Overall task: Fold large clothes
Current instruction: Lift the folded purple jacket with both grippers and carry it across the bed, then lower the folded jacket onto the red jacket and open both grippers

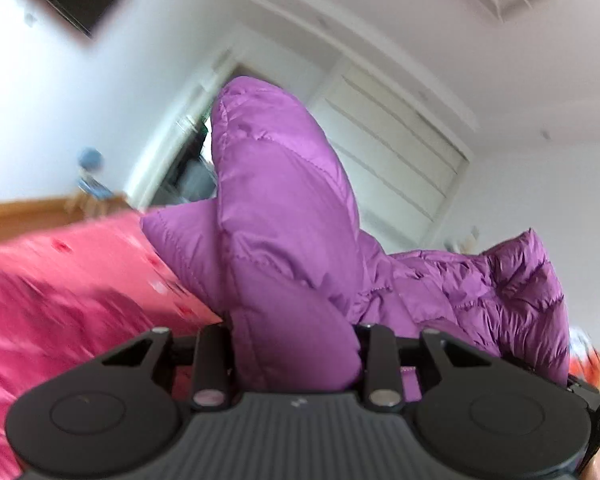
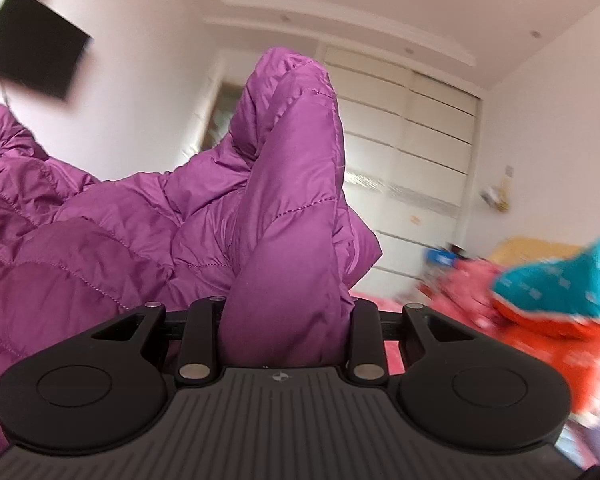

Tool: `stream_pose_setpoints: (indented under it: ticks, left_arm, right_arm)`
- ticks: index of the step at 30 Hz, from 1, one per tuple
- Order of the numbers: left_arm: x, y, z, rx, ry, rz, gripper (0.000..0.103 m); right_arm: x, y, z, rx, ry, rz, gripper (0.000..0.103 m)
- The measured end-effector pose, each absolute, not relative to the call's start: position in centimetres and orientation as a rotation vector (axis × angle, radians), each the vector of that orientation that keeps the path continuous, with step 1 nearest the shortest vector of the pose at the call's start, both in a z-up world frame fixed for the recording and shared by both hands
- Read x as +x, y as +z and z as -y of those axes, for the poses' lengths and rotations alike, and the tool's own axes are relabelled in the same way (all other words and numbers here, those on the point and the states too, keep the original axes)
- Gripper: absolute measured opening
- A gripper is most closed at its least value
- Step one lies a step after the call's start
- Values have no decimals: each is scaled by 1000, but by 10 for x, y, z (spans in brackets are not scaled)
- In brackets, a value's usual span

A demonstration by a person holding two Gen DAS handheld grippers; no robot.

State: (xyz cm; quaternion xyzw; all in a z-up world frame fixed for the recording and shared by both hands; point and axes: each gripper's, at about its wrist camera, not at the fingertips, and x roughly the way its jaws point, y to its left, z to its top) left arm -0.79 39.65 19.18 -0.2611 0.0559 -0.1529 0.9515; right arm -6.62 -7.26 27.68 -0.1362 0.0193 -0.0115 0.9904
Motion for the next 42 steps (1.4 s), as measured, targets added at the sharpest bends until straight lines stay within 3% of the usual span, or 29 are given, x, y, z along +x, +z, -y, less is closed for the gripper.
stream_pose_setpoints:
  ticks: [9, 18, 23, 29, 31, 35, 42]
  left_arm:
    - [-25, 193, -488, -568, -34, -24, 32]
    - [2, 179, -485, -585, 126, -175, 33]
    - [5, 163, -485, -592, 175, -236, 41]
    - [-8, 168, -495, -622, 248, -272, 62]
    - [-11, 172, -495, -600, 300, -263, 79]
    - [-30, 185, -498, -547, 433, -179, 92]
    - [-53, 213, -486, -529, 415, -58, 92]
  right_arm:
    - [32, 280, -13, -208, 216, -31, 36]
    - [118, 204, -63, -247, 259, -199, 36]
    - [149, 169, -51, -208, 227, -340, 39]
    - [181, 179, -39, -138, 184, -391, 85]
    - [178, 192, -29, -106, 152, -385, 97]
    - [180, 203, -4, -14, 94, -385, 99]
    - [141, 197, 18, 117, 186, -304, 101]
